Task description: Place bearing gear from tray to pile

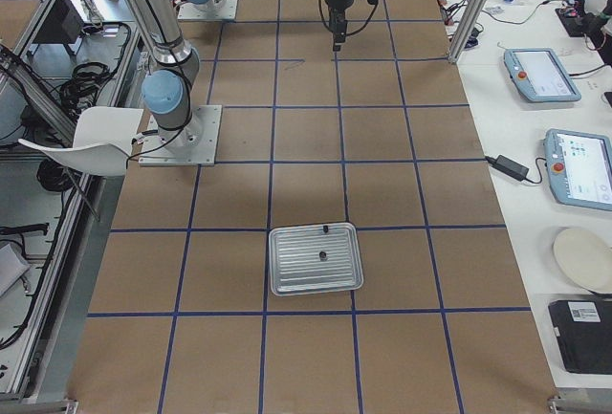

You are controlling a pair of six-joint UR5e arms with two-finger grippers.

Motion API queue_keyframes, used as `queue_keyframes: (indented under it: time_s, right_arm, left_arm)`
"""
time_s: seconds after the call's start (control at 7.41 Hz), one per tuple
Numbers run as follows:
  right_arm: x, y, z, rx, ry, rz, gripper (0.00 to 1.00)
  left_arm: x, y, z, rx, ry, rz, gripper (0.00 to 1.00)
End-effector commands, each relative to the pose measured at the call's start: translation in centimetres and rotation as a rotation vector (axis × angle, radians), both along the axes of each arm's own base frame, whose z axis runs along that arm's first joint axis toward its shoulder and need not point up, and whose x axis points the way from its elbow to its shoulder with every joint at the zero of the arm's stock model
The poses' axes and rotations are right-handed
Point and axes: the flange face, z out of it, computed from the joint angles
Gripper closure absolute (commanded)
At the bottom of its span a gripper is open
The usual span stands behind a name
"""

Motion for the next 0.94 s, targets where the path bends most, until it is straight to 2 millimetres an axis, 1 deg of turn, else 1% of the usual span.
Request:
queue_keyframes:
  time_s: [0.0,0.14,0.27,0.4,0.54,0.68,0.81]
  right_arm:
    - [-11.1,-1.5,-2.1,0.008,0.017,-0.017,0.00]
    - [-16.1,-2.4,-4.6,0.036,0.006,-0.028,0.01]
    - [-20.2,-3.4,-6.5,0.014,0.020,0.004,0.01]
    - [-25.9,-3.6,-8.7,0.003,0.033,0.032,0.01]
    - [-32.6,-3.0,-11.8,-0.002,0.029,0.076,0.01]
    - [-37.5,-2.3,-14.5,-0.011,0.036,0.126,0.04]
    - [-41.1,-1.9,-16.9,-0.025,0.057,0.140,0.05]
  left_arm:
    - [0.1,0.1,-0.1,0.003,-0.004,0.001,0.00]
    - [0.1,0.1,-0.1,0.003,-0.004,0.001,0.00]
    - [0.1,0.1,-0.1,0.003,-0.004,0.001,0.00]
    - [0.1,0.1,0.0,0.001,-0.005,0.001,0.00]
    - [0.1,0.2,0.0,0.003,-0.004,0.001,0.00]
    - [0.1,0.2,0.0,0.001,-0.003,0.001,0.00]
    - [0.1,0.0,-0.1,0.003,-0.003,0.001,0.00]
